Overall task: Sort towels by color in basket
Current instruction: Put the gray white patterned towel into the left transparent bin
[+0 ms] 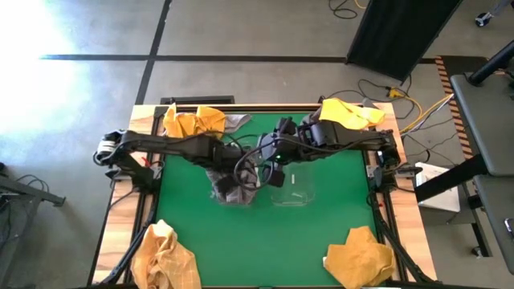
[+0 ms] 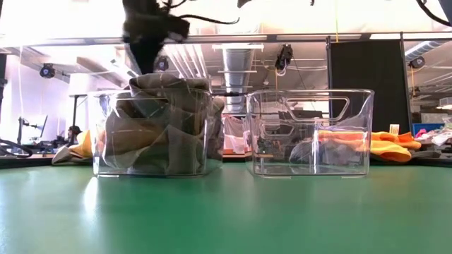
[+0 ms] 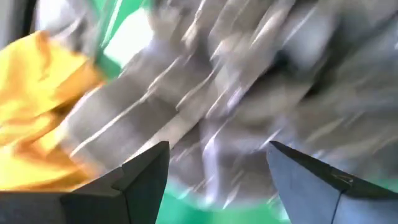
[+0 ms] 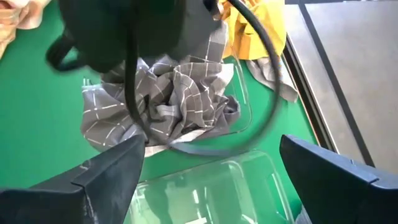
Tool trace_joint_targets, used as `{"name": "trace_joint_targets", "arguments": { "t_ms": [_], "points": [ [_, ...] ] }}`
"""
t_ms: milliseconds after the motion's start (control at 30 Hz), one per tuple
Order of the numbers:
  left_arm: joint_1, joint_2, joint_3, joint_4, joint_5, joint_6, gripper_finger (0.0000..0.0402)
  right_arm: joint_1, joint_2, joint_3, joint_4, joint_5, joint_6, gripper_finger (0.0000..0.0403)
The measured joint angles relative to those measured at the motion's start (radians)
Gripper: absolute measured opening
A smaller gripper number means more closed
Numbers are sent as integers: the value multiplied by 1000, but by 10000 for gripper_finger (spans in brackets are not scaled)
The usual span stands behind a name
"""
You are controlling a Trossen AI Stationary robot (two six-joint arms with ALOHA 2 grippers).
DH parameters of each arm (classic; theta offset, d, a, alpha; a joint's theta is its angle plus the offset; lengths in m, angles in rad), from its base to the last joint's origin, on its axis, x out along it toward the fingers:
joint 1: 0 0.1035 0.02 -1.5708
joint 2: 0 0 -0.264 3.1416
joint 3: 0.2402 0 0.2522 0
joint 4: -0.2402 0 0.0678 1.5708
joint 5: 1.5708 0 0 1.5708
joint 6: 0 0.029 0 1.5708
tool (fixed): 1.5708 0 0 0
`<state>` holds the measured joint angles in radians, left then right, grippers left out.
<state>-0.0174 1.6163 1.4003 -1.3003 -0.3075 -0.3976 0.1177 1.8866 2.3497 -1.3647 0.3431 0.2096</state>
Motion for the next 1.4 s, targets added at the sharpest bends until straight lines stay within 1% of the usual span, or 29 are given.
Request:
{"name": "trace_joint_targets", "arguments": {
  "t_ms": [67, 133, 233, 333, 433, 567, 633, 733, 867, 1100, 1200, 1267, 1400],
  "points": [
    [11, -22, -55, -42, 0, 10, 250, 2, 0, -1, -1, -1, 7, 366],
    [27, -38, -134, -29, 13, 15, 240, 5, 0, -1, -1, -1, 24, 366],
    [57, -46, -249, 81, 18, 27, 211, 15, 0, -1, -3, -2, 45, 366],
    [73, -42, -307, 207, 43, 26, 164, 22, 0, -2, -6, -2, 62, 366],
    [71, -31, -281, 234, 83, 2, 105, 24, 0, -2, -20, -2, 83, 366],
    [57, -30, -186, 263, 84, 8, 27, 24, 0, -2, -28, -2, 86, 366],
    [57, -30, -146, 292, 83, 20, 7, 24, 0, -2, -27, -2, 86, 366],
    [72, -30, -118, 333, 83, 29, 8, 24, 0, -2, -28, -2, 87, 366],
    [97, -30, -136, 361, 82, 42, 1, 28, 0, -2, -38, -2, 95, 366],
    [116, -30, -254, 460, 82, 25, 1, 33, 0, -2, -38, -2, 95, 366],
    [116, -28, -307, 543, 124, 16, 1, 33, 0, -3, -37, -2, 91, 366],
    [116, -11, -332, 617, 161, 12, 1, 33, 0, -3, -37, -2, 85, 366],
    [115, 80, -333, 616, 172, 44, 1, 33, 0, -3, -36, -2, 77, 365]
  ]
}}
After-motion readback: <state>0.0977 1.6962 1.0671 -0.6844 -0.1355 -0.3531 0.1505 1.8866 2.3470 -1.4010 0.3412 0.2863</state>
